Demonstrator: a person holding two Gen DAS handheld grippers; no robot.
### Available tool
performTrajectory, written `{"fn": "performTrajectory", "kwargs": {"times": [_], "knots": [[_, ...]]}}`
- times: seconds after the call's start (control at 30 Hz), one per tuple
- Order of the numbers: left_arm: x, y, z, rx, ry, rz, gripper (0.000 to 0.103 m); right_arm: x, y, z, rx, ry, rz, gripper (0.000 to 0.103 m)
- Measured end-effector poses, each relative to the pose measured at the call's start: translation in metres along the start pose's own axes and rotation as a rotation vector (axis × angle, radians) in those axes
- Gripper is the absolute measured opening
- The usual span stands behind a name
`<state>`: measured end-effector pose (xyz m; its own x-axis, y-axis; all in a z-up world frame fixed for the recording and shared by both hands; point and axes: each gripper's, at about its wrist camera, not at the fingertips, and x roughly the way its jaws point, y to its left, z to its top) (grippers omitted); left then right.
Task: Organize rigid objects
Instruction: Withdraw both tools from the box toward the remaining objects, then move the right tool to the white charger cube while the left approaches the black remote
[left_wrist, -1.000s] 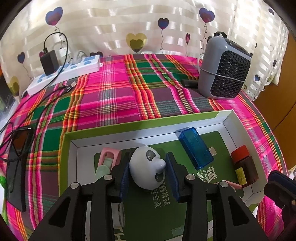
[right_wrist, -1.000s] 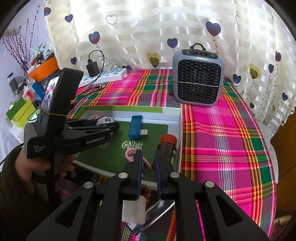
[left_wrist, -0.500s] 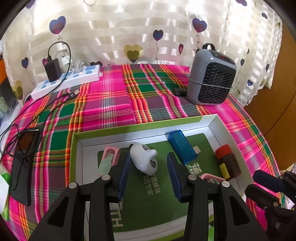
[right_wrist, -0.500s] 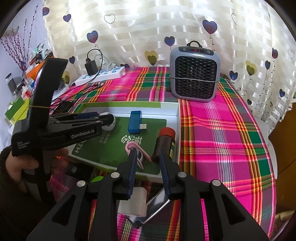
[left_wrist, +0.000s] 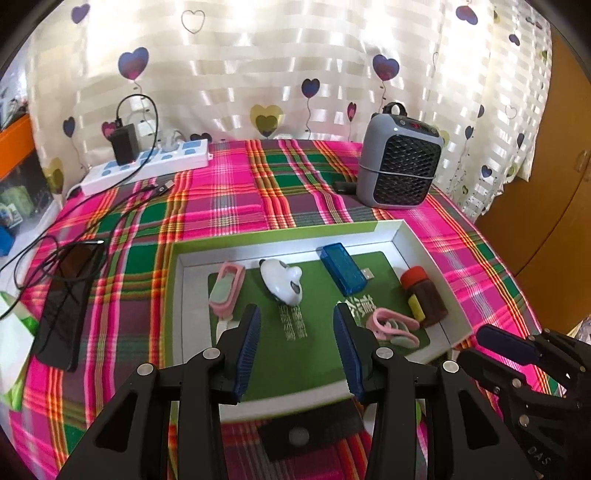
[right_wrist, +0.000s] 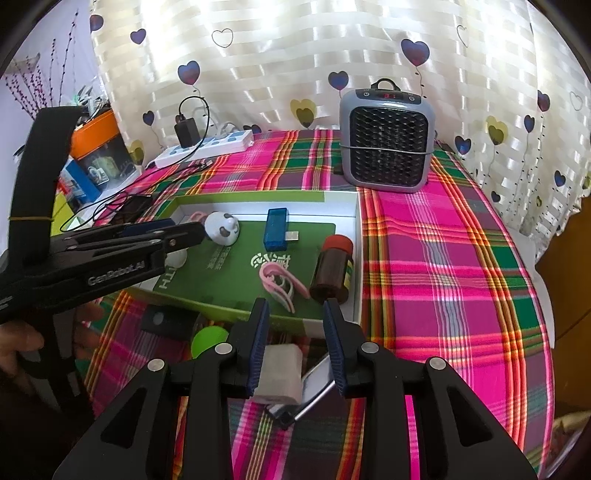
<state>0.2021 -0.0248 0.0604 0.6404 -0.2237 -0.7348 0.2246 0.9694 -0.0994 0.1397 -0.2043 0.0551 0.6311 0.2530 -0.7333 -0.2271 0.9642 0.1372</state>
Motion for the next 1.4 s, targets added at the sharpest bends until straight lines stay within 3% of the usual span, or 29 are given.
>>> {"fn": "performTrajectory", "kwargs": {"times": [0.5, 0.6, 1.03, 1.4], "knots": [[-0.034, 0.006, -0.037, -0.038, -0.005, -0.033, 0.040, -0.012, 0.007, -0.017, -0.019, -0.020, -0.023, 0.033], [-0.038, 0.011, -0.045, -0.056, 0.000, -0.032, 0.040, -0.013, 0.003, -0.023, -0.004, -0.012, -0.031, 0.048], [-0.039, 0.027, -0.077, -0.079, 0.036, -0.049, 0.040, -0.010, -0.013, -0.049, 0.069, 0.036, -0.047, 0.048], [-0.029, 0.031, -0.085, -0.080, 0.074, -0.075, 0.040, -0.007, -0.031, -0.045, 0.174, 0.030, -0.054, 0.048]]}}
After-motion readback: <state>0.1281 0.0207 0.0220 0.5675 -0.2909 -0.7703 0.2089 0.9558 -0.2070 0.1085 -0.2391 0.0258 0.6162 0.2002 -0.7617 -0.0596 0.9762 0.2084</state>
